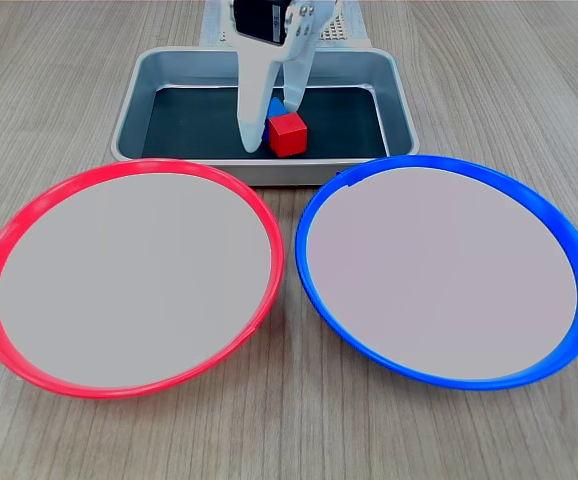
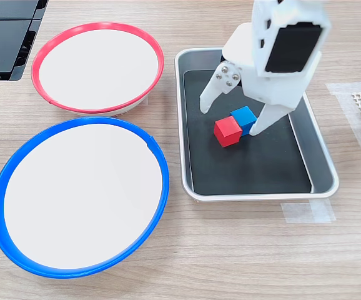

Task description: Move two blocks from tray to matching dishes

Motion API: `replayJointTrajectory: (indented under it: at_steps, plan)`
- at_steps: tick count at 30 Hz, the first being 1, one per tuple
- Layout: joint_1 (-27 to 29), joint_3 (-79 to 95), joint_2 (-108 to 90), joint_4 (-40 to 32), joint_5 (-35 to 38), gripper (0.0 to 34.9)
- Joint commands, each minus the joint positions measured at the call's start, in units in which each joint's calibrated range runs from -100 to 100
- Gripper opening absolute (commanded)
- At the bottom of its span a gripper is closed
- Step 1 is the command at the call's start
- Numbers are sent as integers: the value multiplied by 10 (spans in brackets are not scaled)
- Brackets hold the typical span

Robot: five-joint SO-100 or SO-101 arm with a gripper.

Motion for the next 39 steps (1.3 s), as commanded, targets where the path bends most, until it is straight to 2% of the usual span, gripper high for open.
replayJointTrajectory:
  at_steps: [1,8,22,25,29,32,34,37,39]
  plan:
    - [8,-12,-1,22,-4,236]
    - [36,7,-1,35,-3,210]
    - [45,6,11,-2,-5,170]
    - [47,0,17,-3,-7,100]
    - [51,-5,21,-2,-4,55]
    - [49,-14,5,39,31,42]
    - [47,-38,-25,106,95,41]
    - [49,-95,-53,145,145,39]
    - [25,-168,-61,153,161,37]
